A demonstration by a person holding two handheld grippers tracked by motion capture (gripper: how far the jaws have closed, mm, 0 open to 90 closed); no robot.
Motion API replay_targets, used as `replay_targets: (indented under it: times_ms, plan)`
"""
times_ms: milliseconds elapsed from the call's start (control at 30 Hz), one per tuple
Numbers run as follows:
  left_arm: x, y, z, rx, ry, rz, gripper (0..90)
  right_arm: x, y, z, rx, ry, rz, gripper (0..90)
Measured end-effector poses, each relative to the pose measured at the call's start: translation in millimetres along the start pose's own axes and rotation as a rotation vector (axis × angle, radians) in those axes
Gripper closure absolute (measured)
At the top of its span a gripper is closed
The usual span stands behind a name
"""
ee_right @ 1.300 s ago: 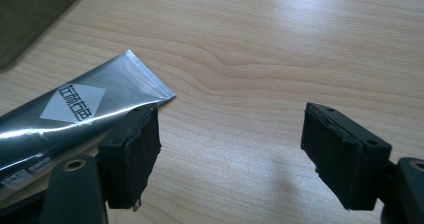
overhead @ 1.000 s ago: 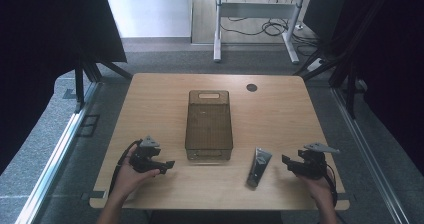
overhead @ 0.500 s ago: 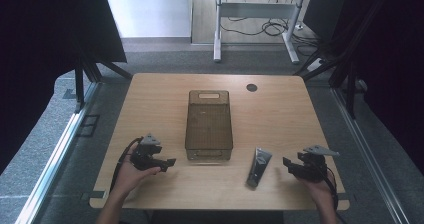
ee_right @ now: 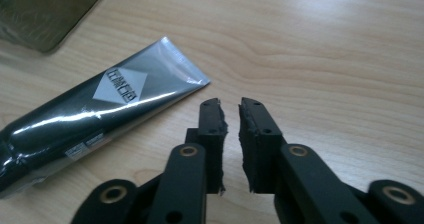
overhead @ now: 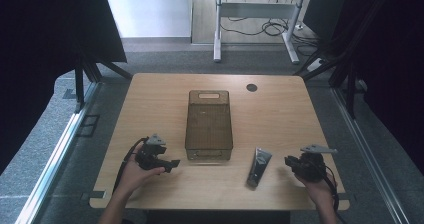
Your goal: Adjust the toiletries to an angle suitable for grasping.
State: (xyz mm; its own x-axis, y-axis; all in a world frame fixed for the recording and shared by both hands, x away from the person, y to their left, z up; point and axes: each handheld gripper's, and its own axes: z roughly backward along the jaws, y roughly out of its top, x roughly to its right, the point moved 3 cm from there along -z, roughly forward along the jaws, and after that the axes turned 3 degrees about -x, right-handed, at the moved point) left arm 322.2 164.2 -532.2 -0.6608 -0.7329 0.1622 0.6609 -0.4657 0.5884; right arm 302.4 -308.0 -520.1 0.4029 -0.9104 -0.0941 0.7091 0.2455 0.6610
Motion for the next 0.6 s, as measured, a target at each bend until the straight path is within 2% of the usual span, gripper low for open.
replay_targets:
  times_ms: [200, 300, 467, 600]
  plan:
    - [-3.8, 0.3, 2.6, 0.015, -0.003, 0.008, 23.0, -16.7, 16.7, -0.4, -0.105, 0.063, 0.066, 88.4]
    - [-4.9, 0.9, 3.2, 0.019, -0.010, 0.006, 23.1, -35.1, 30.6, 0.6, -0.177, 0.090, 0.135, 89.2]
    - [-3.3, 3.2, 5.4, 0.026, -0.020, -0.001, 23.1, -68.2, 54.1, -1.8, -0.251, 0.167, 0.223, 89.3]
    - [-1.1, 4.0, 6.1, 0.032, -0.025, -0.010, 23.1, -89.4, 64.2, -9.6, -0.304, 0.180, 0.284, 89.3]
